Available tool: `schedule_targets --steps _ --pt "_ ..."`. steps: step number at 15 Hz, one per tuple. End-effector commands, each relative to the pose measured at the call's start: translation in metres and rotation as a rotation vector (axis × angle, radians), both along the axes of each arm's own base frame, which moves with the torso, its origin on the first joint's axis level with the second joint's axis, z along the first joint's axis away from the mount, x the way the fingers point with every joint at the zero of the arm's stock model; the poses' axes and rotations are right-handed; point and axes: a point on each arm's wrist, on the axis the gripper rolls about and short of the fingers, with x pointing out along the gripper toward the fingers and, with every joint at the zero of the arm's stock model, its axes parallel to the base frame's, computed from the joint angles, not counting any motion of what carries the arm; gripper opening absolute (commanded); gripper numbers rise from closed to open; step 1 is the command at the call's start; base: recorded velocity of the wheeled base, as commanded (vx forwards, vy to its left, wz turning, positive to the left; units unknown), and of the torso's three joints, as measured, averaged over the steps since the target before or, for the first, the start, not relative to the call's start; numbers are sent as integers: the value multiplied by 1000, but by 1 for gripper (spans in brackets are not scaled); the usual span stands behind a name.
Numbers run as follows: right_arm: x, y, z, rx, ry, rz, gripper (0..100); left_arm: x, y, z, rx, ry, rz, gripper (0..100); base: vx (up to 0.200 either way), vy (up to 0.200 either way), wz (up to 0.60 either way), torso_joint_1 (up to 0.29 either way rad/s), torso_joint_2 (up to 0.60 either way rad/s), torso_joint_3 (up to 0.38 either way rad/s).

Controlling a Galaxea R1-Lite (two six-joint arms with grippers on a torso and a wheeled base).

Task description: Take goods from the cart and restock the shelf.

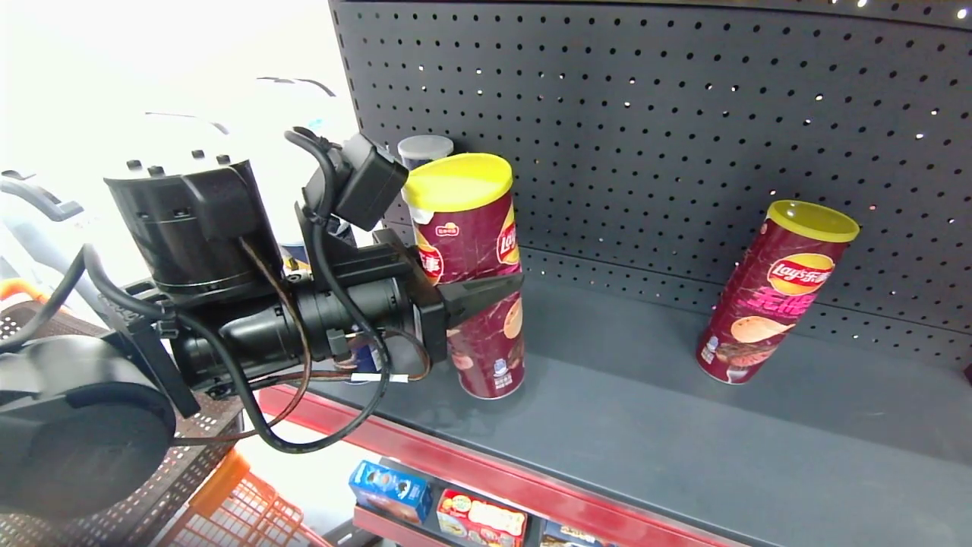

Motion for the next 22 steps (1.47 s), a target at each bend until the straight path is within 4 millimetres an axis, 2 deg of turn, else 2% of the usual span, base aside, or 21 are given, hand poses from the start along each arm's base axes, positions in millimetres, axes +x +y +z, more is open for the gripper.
schedule_targets --steps 1,9,20,22 --pt "0 0 0 0 1 0 100 2 -2 -2 3 5 -3 0 0 0 0 0 0 0" --pt "0 0 0 0 1 0 100 4 -3 -4 6 10 -1 0 0 0 -600 3 5 5" --pt "0 0 0 0 1 2 100 4 0 -4 4 8 10 0 0 0 -55 0 1 0" --pt "0 0 0 2 1 2 100 4 8 -2 3 0 39 0 0 0 0 0 0 0"
